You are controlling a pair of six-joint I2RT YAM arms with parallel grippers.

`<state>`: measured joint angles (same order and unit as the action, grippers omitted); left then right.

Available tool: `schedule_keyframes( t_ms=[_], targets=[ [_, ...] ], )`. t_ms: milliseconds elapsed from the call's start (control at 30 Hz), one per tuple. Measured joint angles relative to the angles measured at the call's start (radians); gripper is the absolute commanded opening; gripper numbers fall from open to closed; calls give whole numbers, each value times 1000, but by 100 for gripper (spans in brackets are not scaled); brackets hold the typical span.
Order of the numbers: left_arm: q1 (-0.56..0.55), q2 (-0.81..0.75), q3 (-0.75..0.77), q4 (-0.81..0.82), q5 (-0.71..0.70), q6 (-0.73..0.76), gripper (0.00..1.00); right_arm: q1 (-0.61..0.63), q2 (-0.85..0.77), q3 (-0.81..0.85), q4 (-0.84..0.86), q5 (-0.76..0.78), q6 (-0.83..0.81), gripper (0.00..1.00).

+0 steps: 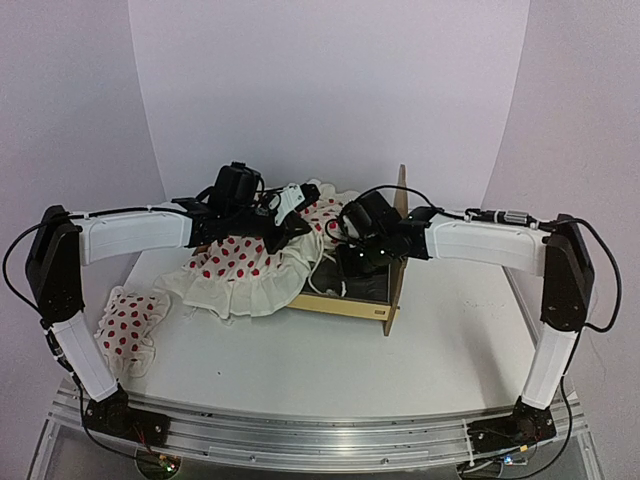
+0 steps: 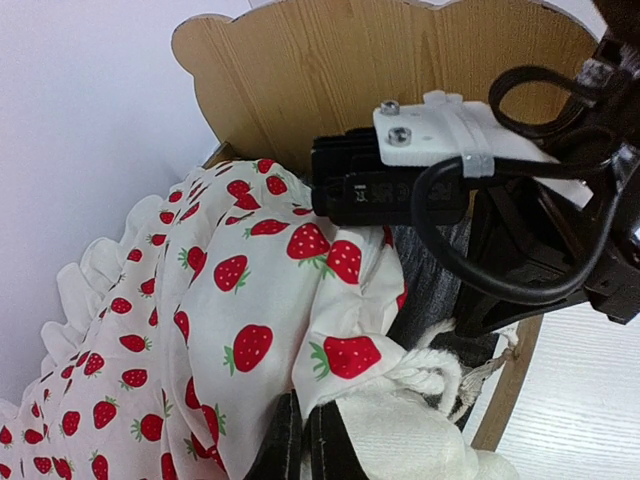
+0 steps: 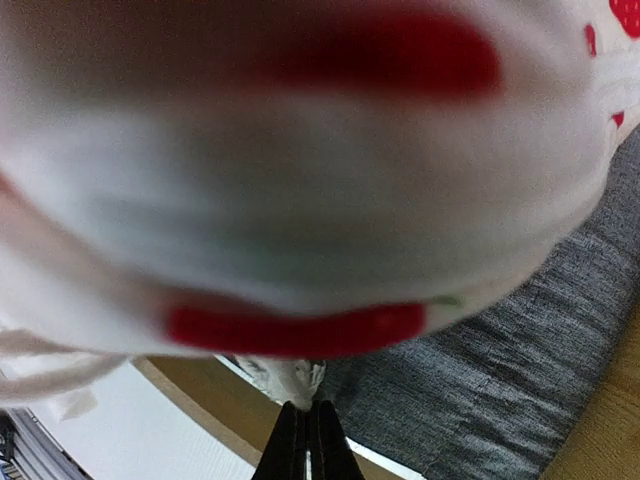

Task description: Set up the pet bed

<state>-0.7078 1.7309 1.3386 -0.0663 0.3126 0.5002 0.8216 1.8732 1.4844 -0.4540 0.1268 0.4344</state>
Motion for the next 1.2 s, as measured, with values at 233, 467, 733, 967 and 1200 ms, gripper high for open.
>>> schedule_keyframes(
  t_ms=[233,467,733,967,1200],
  targets=[
    [-1,0,-6,3,0,0,0,-24,58,-52,59,-58,-15,0],
    [-3,-2,-20,-4,0,1,0,-25,63,-64,36,-169,-15,0],
    [-6,-2,-23,-4,1,3,0,-72,137,85,-166,-303,-23,0],
    [-14,-2,-42,-13,1,8,0,-98,292,308,-408,-360,-59,6],
    [-13,-4,-63,-4,7,-1,0,-100,351,403,-539,-297,-78,18]
  ],
)
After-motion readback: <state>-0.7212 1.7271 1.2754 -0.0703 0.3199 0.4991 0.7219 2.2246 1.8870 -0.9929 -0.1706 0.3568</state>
